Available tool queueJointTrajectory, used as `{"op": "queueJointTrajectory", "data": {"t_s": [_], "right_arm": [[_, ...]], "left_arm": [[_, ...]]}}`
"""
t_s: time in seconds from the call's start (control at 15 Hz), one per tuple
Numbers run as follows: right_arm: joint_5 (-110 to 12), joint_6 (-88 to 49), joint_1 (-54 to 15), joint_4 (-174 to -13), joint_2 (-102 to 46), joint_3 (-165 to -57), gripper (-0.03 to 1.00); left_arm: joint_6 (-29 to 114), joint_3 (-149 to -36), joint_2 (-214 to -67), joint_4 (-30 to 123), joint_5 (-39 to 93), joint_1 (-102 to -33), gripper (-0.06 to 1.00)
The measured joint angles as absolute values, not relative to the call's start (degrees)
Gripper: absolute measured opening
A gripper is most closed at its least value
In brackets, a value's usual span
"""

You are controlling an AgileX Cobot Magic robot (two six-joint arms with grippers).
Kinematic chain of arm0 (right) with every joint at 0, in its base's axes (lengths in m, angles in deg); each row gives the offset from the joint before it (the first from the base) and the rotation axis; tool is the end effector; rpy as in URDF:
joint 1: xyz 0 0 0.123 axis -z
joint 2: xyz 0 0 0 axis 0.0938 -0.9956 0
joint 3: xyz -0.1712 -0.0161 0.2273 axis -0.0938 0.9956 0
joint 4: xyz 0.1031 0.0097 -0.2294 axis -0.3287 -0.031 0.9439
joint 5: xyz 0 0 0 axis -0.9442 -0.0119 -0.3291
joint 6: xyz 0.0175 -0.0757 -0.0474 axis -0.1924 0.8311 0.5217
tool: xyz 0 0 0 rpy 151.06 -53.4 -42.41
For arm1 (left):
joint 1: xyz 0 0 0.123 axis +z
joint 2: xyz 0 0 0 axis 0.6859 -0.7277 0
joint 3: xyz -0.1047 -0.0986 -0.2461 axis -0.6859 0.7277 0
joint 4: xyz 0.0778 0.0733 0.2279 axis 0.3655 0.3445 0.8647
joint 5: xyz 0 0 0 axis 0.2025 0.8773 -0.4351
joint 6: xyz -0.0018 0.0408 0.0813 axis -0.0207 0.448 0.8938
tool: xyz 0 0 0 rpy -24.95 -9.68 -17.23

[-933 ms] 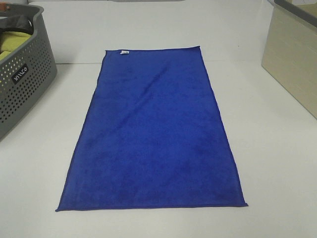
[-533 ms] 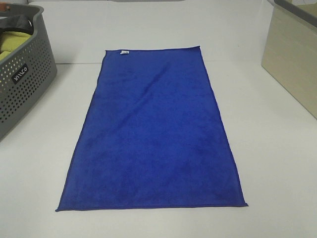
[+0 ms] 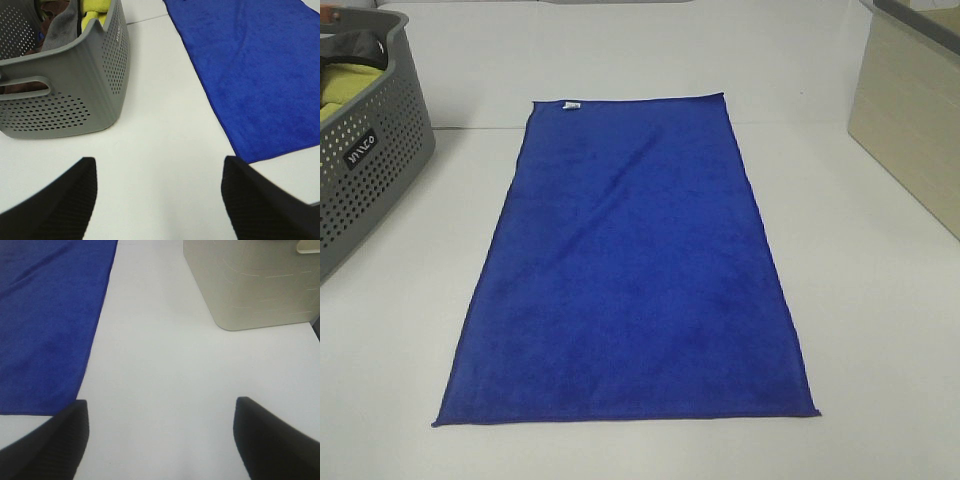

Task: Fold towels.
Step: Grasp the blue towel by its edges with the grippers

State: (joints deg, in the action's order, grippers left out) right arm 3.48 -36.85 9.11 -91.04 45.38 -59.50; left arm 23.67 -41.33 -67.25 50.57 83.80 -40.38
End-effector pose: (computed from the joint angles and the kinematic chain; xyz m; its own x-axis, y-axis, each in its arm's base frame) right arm -0.0063 0.0080 0.2777 -0.4551 -0.0228 -0.8901 -0.0331 0.9994 -0.0087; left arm -0.0055 -0.0133 0.2786 -0.4211 0.1681 -0.8913 0.1612 0.9809 0.1089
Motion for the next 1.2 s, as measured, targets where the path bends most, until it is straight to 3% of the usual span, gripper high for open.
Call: {"op": "queueJointTrajectory", "data": {"t_s": [1.2], "right_arm": [[3.48, -36.9, 9.11, -91.04, 45.38, -59.5, 0.76]], "left_arm": [[23.67, -41.33, -67.25, 50.57, 83.8, -40.38, 0.67]]}}
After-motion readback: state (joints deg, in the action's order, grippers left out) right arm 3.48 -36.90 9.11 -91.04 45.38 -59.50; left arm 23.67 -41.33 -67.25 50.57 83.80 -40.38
